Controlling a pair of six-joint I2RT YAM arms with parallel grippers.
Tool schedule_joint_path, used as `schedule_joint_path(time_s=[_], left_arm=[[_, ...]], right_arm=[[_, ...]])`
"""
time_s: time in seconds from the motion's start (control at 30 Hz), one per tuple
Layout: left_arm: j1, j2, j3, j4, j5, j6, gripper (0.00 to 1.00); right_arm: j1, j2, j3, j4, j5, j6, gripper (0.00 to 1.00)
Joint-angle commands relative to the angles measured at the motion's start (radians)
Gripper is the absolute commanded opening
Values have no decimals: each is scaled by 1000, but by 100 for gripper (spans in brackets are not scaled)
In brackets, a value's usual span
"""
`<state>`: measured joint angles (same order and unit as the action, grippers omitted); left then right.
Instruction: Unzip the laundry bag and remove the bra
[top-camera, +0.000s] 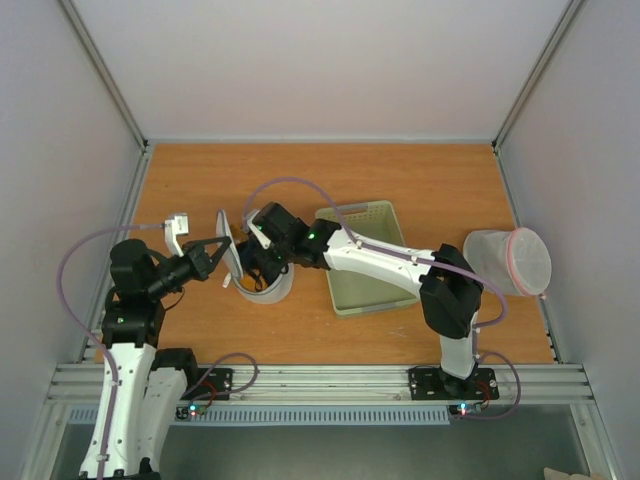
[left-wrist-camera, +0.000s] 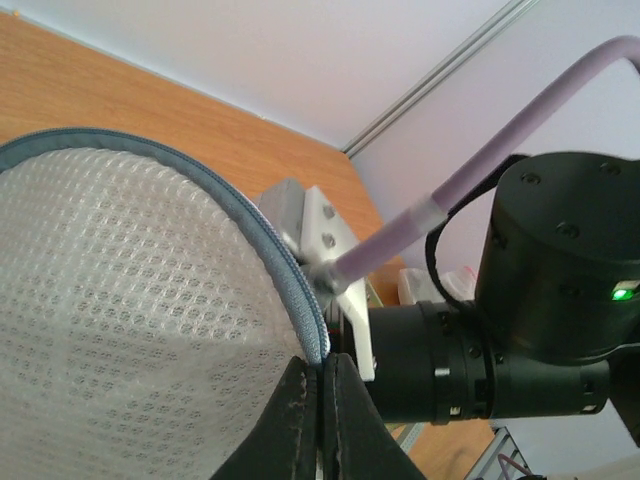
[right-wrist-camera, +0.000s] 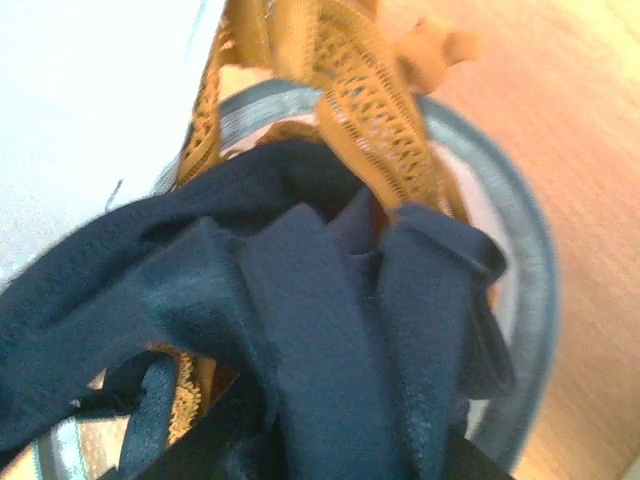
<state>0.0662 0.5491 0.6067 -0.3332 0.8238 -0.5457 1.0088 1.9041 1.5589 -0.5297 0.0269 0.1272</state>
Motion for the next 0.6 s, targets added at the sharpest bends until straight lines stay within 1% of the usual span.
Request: schedule_joint_path(time_s=[0.0, 0.1, 0.17, 0.27, 0.37, 0.43, 0.5, 0.57], left_arm=[[5, -5, -14, 18, 12, 2, 1], [5, -6, -16, 11, 9, 8, 1], [6, -7, -18, 11, 7, 9, 1], [6, -6, -22, 7, 2, 10, 1], [5, -7, -24, 3, 2, 11, 1], [5, -8, -24, 0, 1, 16, 1], [5, -8, -26, 1, 2, 18, 1], [6, -9, -26, 1, 2, 17, 1]], right_arm=[[1, 1, 70, -39, 66, 13, 21], [1, -19, 92, -50, 69, 15, 13], [-1, -27, 108, -61, 72, 15, 2], [-2, -42, 128, -73, 68, 15, 1], [-22, -83, 125, -50, 22, 29, 1], [-44, -121, 107, -7, -30, 43, 1], [-60, -162, 67, 61, -94, 54, 1], [-74, -202, 20, 138, -125, 71, 1]])
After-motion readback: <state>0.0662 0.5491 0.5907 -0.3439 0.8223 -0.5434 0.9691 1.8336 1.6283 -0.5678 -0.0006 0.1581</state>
